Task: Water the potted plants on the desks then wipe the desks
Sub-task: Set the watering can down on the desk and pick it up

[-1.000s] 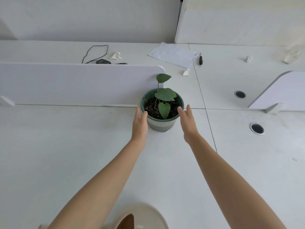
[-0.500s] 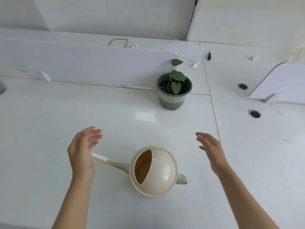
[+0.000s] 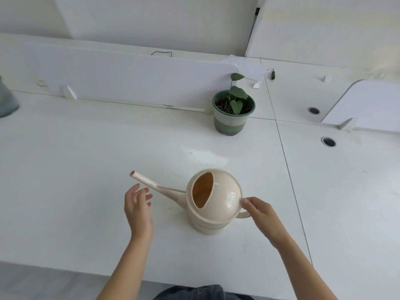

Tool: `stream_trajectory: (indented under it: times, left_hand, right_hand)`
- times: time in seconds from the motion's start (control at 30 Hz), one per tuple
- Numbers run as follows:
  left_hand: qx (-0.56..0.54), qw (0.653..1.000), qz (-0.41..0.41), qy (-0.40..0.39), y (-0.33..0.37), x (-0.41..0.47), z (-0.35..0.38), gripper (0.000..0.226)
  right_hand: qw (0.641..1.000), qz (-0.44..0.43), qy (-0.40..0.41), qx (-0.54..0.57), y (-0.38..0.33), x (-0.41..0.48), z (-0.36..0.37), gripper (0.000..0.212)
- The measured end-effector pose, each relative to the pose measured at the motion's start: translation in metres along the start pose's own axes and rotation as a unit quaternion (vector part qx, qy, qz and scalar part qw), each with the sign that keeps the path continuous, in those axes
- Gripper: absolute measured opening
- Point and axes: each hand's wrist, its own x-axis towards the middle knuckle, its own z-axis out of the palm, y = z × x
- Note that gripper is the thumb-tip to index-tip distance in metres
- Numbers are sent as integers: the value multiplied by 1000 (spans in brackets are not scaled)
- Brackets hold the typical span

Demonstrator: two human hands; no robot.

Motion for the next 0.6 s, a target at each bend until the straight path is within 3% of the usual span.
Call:
stream_trajectory:
  times: [0.17, 0.33, 0.6]
  left_hand:
    - [-9, 995, -36, -96, -7, -3, 11, 48]
    - [-27, 989, -46, -141, -16, -6, 16, 48]
    - [-42, 987, -48, -149, -21, -10, 17, 50]
  right_hand:
    - [999, -28, 25, -6, 8, -4, 13, 17]
    - [999, -34, 36, 18, 13, -5, 21, 10]
    - [999, 31, -9, -16, 34, 1, 14, 21]
